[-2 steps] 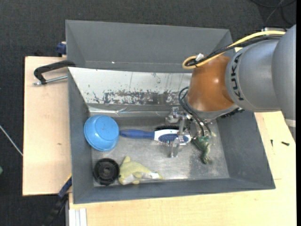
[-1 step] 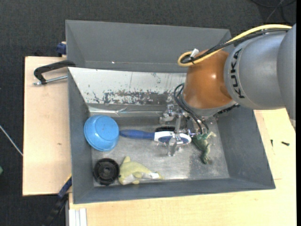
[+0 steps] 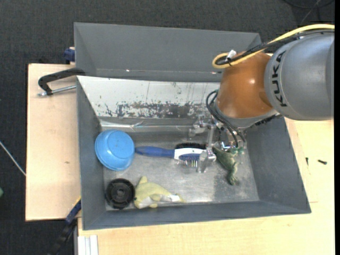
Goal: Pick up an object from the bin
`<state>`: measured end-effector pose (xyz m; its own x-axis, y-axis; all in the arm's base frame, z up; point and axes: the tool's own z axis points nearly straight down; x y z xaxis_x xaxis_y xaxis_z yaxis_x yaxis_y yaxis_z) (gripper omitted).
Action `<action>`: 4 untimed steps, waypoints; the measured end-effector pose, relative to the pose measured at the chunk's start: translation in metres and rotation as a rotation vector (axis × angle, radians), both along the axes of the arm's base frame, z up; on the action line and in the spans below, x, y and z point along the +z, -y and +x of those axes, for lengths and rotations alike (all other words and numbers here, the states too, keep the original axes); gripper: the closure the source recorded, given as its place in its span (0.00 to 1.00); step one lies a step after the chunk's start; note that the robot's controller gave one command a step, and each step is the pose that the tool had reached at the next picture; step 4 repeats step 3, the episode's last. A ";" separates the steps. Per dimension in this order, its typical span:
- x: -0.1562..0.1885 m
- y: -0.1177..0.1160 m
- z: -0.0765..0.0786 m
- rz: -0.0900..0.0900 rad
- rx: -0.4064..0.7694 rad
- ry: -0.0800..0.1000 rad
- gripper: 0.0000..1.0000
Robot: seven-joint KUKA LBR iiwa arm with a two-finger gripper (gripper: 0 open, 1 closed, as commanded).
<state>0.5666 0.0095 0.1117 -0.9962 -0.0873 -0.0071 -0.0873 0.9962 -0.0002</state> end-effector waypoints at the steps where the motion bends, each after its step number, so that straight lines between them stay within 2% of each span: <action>1: -0.039 0.000 0.001 0.004 -0.196 -0.004 0.00; 2: -0.037 -0.001 0.002 0.002 -0.196 -0.004 0.00; 3: -0.034 -0.001 0.004 0.004 -0.196 0.004 1.00; 4: -0.034 -0.001 0.004 0.004 -0.196 0.004 1.00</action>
Offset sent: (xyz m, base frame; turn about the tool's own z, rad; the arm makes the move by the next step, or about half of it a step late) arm -0.0015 -0.0018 -0.0417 0.1968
